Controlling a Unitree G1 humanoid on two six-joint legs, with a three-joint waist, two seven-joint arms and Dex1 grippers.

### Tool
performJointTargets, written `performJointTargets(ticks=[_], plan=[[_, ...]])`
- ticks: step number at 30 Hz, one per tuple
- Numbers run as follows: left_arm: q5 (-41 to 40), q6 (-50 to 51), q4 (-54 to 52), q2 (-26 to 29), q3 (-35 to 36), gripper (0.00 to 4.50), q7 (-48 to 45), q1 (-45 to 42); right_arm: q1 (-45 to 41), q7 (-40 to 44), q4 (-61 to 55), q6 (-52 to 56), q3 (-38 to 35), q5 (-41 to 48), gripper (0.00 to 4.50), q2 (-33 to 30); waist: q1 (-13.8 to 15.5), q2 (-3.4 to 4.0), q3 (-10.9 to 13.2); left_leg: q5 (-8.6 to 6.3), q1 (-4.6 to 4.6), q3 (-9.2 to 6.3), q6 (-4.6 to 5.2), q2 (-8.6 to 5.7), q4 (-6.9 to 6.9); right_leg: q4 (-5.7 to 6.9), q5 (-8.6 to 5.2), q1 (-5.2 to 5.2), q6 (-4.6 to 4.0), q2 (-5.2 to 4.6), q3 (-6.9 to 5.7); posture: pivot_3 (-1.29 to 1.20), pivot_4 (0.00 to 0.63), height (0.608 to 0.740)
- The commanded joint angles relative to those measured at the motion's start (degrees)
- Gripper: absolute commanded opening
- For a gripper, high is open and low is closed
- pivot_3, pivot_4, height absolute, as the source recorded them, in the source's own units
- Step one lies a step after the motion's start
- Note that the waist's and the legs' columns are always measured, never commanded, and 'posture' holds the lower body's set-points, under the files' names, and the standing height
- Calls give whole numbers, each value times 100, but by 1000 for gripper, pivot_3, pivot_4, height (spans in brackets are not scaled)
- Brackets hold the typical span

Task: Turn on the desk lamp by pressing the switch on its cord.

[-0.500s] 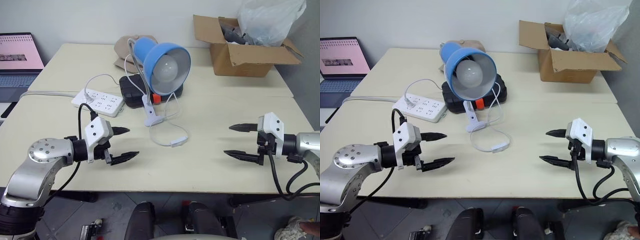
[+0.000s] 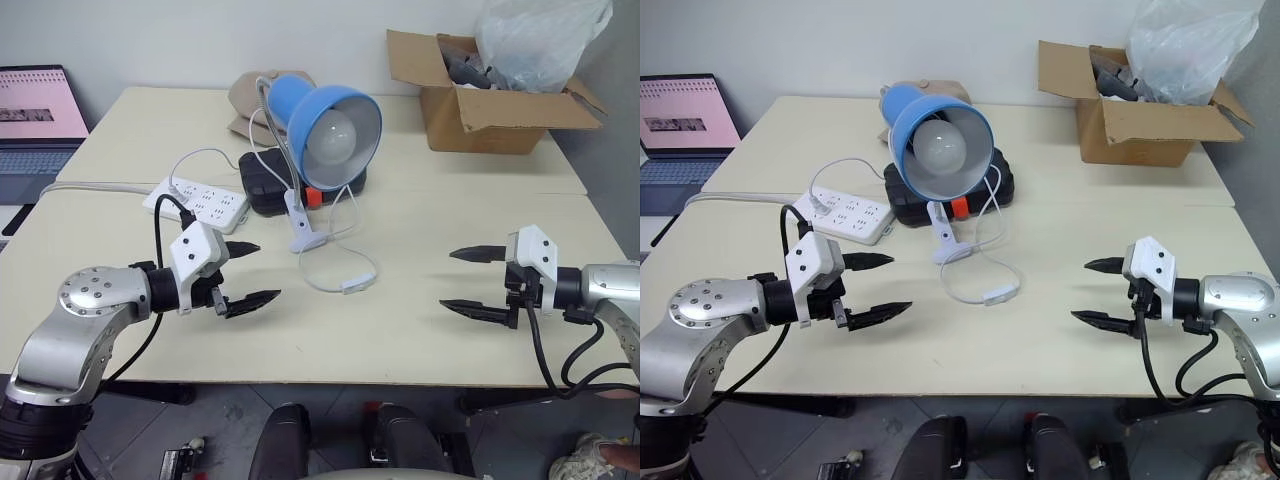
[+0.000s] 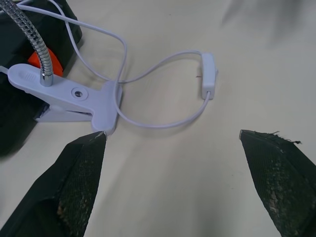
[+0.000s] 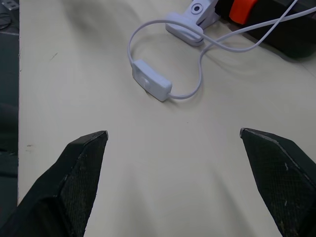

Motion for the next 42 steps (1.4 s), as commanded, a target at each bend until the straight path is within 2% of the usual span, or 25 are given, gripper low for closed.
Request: performJointTargets(ticks=[1, 6, 11, 18, 23, 33, 42], plan=[[-185, 33, -41, -76, 85, 4492, -40, -201, -103, 11, -64, -85, -42, 9, 4500, 10, 0, 0, 0, 0, 0, 0, 0, 0, 0, 0, 0, 0, 0, 0, 0, 0, 150, 740], [-117, -32, 53, -175, -102, 4492, -88, -432, -139, -62, -125, -8, -28, -3, 4500, 38, 0, 0, 0, 0, 0, 0, 0, 0, 2, 2, 0, 1, 1, 1, 0, 0, 150, 740], [141, -282, 123, -410, -754, 4492, -308, -777, -120, -291, -308, 231, -17, 26, 4500, 84, 12, 0, 0, 1, 0, 1, 0, -2, 3, 2, 2, 2, 3, 1, 2, 0, 150, 740], [674, -740, 755, -881, -1556, 4492, -516, -1361, 0, -739, -692, 1066, -46, 160, 4500, 43, 24, 0, 0, 1, 0, 2, 0, -2, 6, 4, 3, 3, 5, 3, 4, 0, 150, 740], [1325, -1295, 1687, -1304, -2161, 4492, -563, -1627, 58, -1290, -971, 1742, 56, 25, 4500, 68, 41, 0, -1, 1, 1, 0, 1, -3, 7, 7, 3, 2, 5, 5, 4, 0, 150, 740], [1689, -1836, 3030, -2109, -2421, 4492, -633, -2090, 355, -1578, -1697, 2091, 22, 316, 4500, 232, 40, -1, -2, 1, -3, -1, 1, -3, 11, 6, 5, 2, 8, 8, 5, 0, 150, 740], [1920, -2120, 3550, -2389, -2472, 4492, -772, -2246, 394, -1502, -2077, 2199, -202, 770, 4500, 218, 28, -2, -2, 1, -3, -3, 1, -3, 13, 7, 7, 2, 12, 10, 5, 0, 150, 740]])
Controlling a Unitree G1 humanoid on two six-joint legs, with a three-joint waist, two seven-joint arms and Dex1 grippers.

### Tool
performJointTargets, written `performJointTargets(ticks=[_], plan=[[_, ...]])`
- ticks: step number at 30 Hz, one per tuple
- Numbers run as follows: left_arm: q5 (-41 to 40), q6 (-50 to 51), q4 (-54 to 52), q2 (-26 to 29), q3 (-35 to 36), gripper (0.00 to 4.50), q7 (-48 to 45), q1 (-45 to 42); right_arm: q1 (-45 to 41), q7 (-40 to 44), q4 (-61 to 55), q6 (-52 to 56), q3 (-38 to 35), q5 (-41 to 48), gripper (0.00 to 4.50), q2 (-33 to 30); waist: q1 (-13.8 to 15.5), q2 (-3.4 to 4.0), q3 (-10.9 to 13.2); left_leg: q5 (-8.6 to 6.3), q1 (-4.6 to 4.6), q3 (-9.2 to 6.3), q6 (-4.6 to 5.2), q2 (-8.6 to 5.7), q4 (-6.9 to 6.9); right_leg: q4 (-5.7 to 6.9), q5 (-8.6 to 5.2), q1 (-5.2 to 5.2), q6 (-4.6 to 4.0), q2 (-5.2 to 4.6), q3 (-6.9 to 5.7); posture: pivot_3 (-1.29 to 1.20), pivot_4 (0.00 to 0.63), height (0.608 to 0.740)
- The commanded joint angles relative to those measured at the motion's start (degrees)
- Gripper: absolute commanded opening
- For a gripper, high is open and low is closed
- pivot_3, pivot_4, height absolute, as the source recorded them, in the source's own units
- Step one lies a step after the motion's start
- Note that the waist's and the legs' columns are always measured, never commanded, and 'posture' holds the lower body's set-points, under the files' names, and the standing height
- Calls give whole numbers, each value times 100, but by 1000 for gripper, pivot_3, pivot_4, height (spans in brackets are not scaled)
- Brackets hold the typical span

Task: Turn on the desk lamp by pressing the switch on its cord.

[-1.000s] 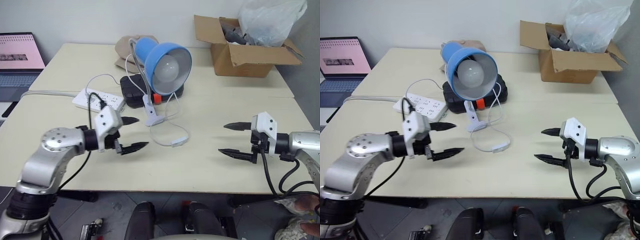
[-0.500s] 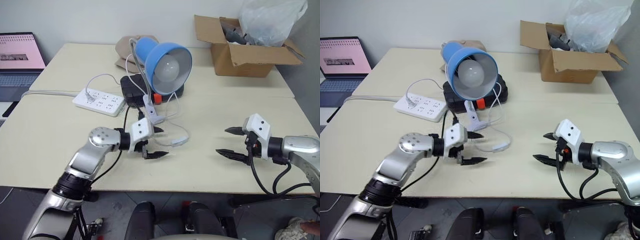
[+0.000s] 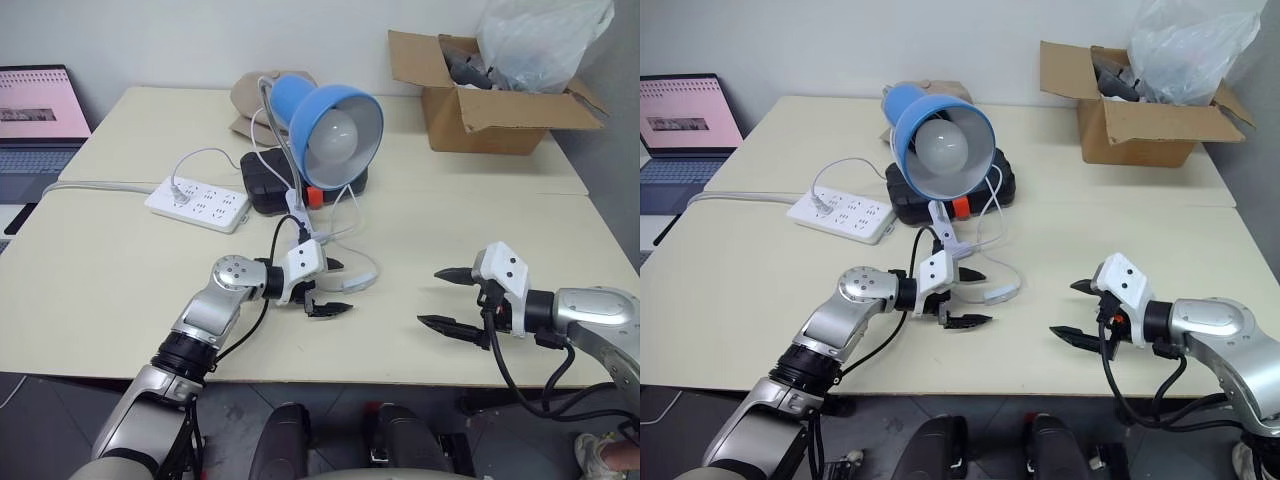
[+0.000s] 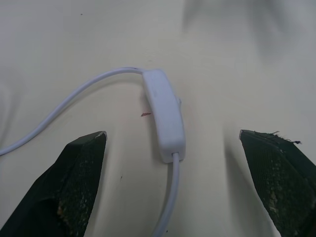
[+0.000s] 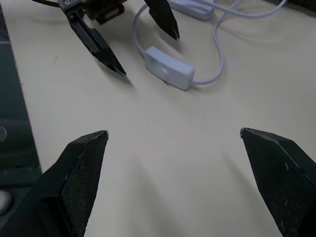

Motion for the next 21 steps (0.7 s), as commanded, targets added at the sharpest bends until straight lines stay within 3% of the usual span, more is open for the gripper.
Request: performJointTargets(ticks=[1, 2, 5, 9, 21], plan=[[101, -193, 156, -133, -32, 4492, -45, -168, -15, 1, -310, 17, -277, 255, 4500, -46, 2, -1, -1, 0, 0, 0, 0, 0, 0, 0, 0, 0, 0, 0, 0, 0, 150, 740], [137, -231, 204, -161, -41, 4492, -51, -189, -7, -8, -327, 17, -280, 259, 4500, -62, 2, -2, -1, 0, 0, 0, 0, -2, 0, 0, 0, 0, 0, 0, 0, 0, 150, 740], [206, -290, 308, -233, -48, 3925, -54, -239, 15, -46, -363, 34, -300, 280, 4500, -90, 1, -2, -1, 0, -1, 1, 0, -2, 1, -1, 1, 1, 1, 0, 2, 0, 150, 740], [292, -376, 434, -300, -68, 2901, -69, -296, 39, -81, -402, 65, -321, 285, 4500, -115, 0, -2, -1, 0, -1, 0, 0, -1, 1, -1, 1, 1, 1, 0, 1, 0, 150, 740], [446, -539, 583, -383, -73, 407, -100, -342, 38, -100, -428, -59, -312, 234, 4500, -139, 0, -2, -1, 0, -1, -1, 0, -2, 2, 0, 1, 1, 2, 0, 0, 0, 150, 740]])
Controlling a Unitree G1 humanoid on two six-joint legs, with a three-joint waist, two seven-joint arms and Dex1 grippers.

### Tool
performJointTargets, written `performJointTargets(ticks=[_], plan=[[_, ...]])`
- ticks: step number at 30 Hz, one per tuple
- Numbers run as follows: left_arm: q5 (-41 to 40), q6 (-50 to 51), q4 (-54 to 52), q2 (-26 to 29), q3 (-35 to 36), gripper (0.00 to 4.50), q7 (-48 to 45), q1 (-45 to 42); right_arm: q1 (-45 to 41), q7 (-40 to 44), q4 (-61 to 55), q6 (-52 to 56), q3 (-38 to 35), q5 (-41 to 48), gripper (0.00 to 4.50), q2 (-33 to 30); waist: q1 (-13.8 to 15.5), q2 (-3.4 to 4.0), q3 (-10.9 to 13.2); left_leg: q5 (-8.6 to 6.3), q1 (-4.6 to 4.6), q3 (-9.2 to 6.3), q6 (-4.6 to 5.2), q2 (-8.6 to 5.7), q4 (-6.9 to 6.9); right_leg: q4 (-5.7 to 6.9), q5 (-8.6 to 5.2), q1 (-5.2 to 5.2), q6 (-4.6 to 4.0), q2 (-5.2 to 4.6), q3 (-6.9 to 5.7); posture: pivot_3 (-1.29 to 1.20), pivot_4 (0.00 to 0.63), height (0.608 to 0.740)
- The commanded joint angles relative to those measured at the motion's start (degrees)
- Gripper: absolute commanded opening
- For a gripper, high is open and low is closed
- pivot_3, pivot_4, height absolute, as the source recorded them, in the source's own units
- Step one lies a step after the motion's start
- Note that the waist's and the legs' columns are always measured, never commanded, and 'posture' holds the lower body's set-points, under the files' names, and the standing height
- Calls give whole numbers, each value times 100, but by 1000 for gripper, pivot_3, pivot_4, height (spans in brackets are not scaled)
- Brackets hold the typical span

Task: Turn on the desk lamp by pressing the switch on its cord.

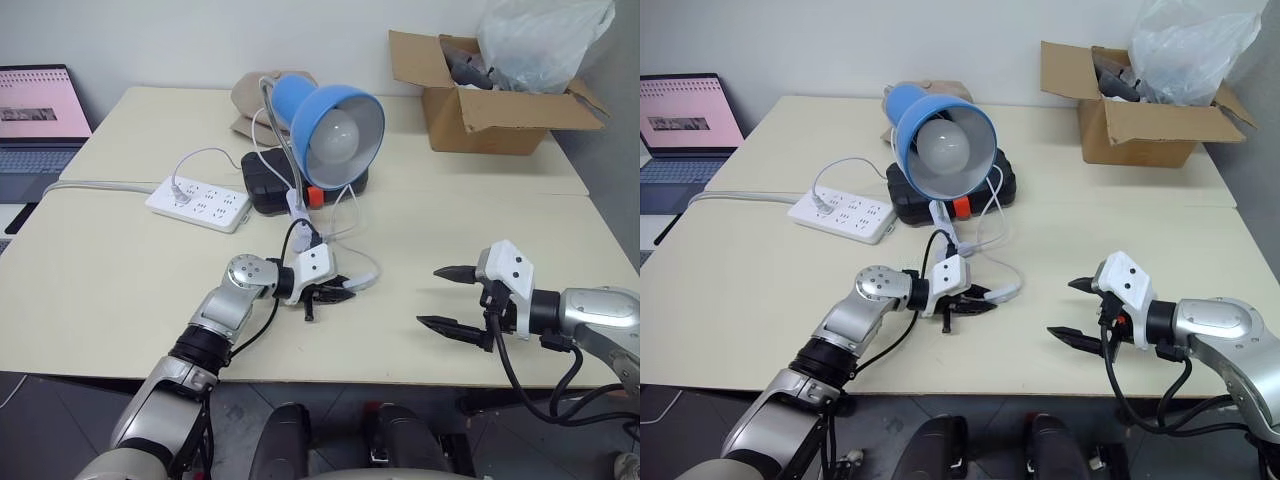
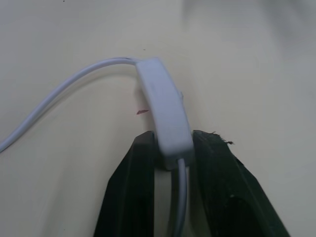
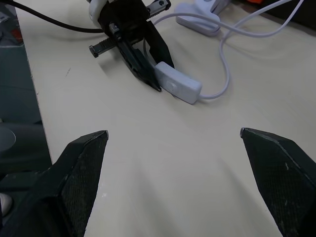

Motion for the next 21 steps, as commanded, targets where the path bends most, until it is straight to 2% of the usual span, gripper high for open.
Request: performJointTargets(ticks=[1, 11, 21], plan=[[6, -78, -76, -37, 47, 407, 1, -88, -27, 15, -188, -151, -145, 47, 4500, -56, 0, 0, 0, 0, 0, -1, 0, 0, 0, 0, 0, 0, 0, 0, 0, 0, 150, 740], [-187, -63, -580, 302, 171, 407, -390, -62, -378, 277, -229, -445, -22, 99, 4500, -163, -19, 0, 0, 0, 0, -1, 0, 2, 0, 0, 0, -1, 0, 1, 0, 0, 150, 740], [-352, 112, -1244, 720, 266, 407, -697, 38, -1769, 150, 346, -275, 1577, -352, 4500, 566, -52, 0, 0, 0, 0, -2, 0, 2, 1, 0, 0, 0, -1, 2, 0, 0, 150, 740]])
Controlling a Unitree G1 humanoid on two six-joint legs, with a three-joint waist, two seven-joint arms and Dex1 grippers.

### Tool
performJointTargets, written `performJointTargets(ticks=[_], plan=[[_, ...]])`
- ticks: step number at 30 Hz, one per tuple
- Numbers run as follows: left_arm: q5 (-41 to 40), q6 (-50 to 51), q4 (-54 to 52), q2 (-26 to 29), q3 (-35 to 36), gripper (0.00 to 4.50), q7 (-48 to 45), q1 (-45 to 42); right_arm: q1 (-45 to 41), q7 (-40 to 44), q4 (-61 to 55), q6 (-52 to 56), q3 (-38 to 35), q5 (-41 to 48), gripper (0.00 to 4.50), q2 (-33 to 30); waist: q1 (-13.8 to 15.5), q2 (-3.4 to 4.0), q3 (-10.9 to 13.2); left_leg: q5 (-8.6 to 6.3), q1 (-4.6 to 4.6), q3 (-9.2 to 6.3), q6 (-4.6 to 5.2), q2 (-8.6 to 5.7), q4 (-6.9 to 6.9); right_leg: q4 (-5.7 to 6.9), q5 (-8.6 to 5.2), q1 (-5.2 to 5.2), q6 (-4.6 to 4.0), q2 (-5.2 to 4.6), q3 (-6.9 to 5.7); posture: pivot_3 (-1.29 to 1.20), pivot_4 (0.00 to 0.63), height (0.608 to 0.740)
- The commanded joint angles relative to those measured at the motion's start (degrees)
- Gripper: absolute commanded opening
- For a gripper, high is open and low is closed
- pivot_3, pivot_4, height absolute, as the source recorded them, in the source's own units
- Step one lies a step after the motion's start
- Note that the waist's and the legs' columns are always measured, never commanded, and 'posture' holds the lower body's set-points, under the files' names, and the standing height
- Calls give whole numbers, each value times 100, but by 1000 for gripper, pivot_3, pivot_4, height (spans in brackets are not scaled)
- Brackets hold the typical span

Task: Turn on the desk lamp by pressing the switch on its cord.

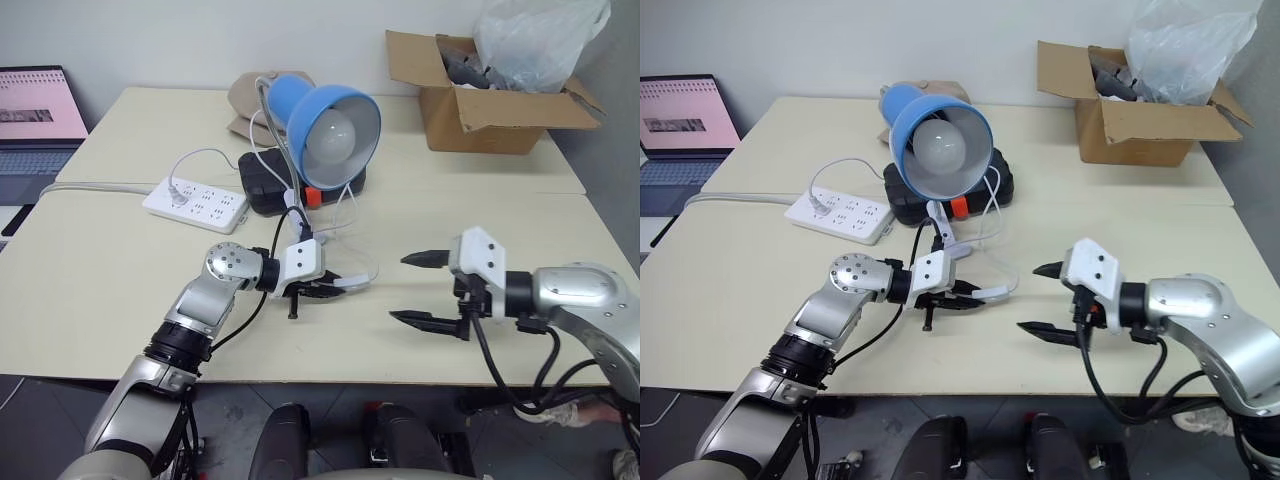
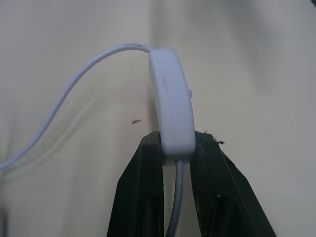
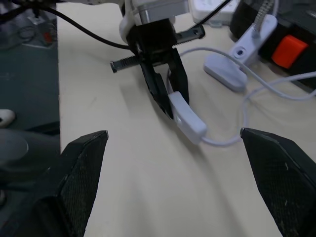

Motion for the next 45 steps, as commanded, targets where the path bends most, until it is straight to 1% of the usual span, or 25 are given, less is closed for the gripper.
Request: performJointTargets(ticks=[1, 6, 12, 18, 32, 33, 35, 38, 41, 43, 44, 45], plan=[[-140, 57, -390, 71, 121, 407, -42, 12, -511, -11, 320, -87, 583, -283, 4500, 342, 0, 0, 0, 0, 0, 1, 0, 0, 1, 0, 0, 0, 0, 0, 1, 0, 150, 740], [-178, 164, -604, 82, 115, 407, -14, 73, -966, 211, 1076, -559, 1387, -946, 4500, 651, 0, 0, 0, 0, -1, 2, 0, 1, 1, 1, 0, -2, 0, 1, 1, 0, 150, 740], [-184, 205, -725, 112, 114, 407, 6, 126, -1356, 490, 1770, -950, 1795, -1401, 4500, 920, 1, 0, 0, 0, -1, 3, 1, 1, 3, 3, 0, -2, 0, 0, 1, 0, 150, 740], [-189, 217, -781, 146, 127, 407, 12, 168, -1517, 725, 2164, -1154, 1877, -1630, 4500, 1061, 2, 0, 0, 0, -1, 3, 1, 2, 2, 3, 0, -2, -1, 1, 0, 0, 150, 740], [-220, 260, -887, 195, 146, 407, 46, 235, -1592, 978, 2485, -1379, 1853, -1956, 4500, 1209, 2, 0, 0, 0, -1, 5, 1, 2, 3, 5, 1, -3, -1, 0, 1, 0, 150, 740], [-218, 259, -891, 194, 144, 407, 48, 238, -1594, 986, 2499, -1386, 1849, -1974, 4213, 1221, 2, 0, 0, 0, -1, 4, 0, 2, 3, 5, 1, -3, -1, 0, 1, 0, 150, 740], [-208, 246, -892, 197, 139, 407, 56, 256, -1589, 1010, 2527, -1405, 1846, -2010, 3995, 1229, 2, 0, 0, 0, -1, 4, 1, 3, 3, 5, 1, -3, -1, 1, 0, 0, 150, 740], [-198, 230, -883, 201, 143, 407, 65, 270, -1578, 1053, 2560, -1437, 1838, -2059, 3272, 1237, 2, 0, 0, 0, -1, 5, 0, 2, 3, 5, 1, -3, -1, 0, 1, 0, 150, 740], [-197, 230, -890, 203, 154, 407, 79, 279, -1569, 1087, 2579, -1480, 1844, -2114, 2643, 1240, 2, 1, 0, 0, -1, 5, 0, 3, 3, 5, 1, -3, -1, 1, 1, 0, 150, 740], [-199, 229, -883, 202, 162, 407, 87, 273, -1589, 1122, 2632, -1578, 1881, -2213, 2087, 1246, 2, 0, 0, 0, -1, 5, 0, 3, 3, 5, 1, -3, -1, 1, 1, 0, 150, 740], [-197, 224, -873, 201, 165, 407, 90, 267, -1600, 1142, 2662, -1639, 1901, -2261, 1956, 1246, 2, 0, 0, 0, -1, 5, 1, 3, 3, 5, 1, -3, -1, 1, 0, 0, 150, 740], [-196, 220, -865, 200, 166, 407, 92, 262, -1607, 1159, 2686, -1683, 1911, -2294, 1629, 1249, 2, 1, 0, 0, -1, 5, 1, 3, 3, 5, 1, -3, -1, 1, 0, 0, 150, 740]])
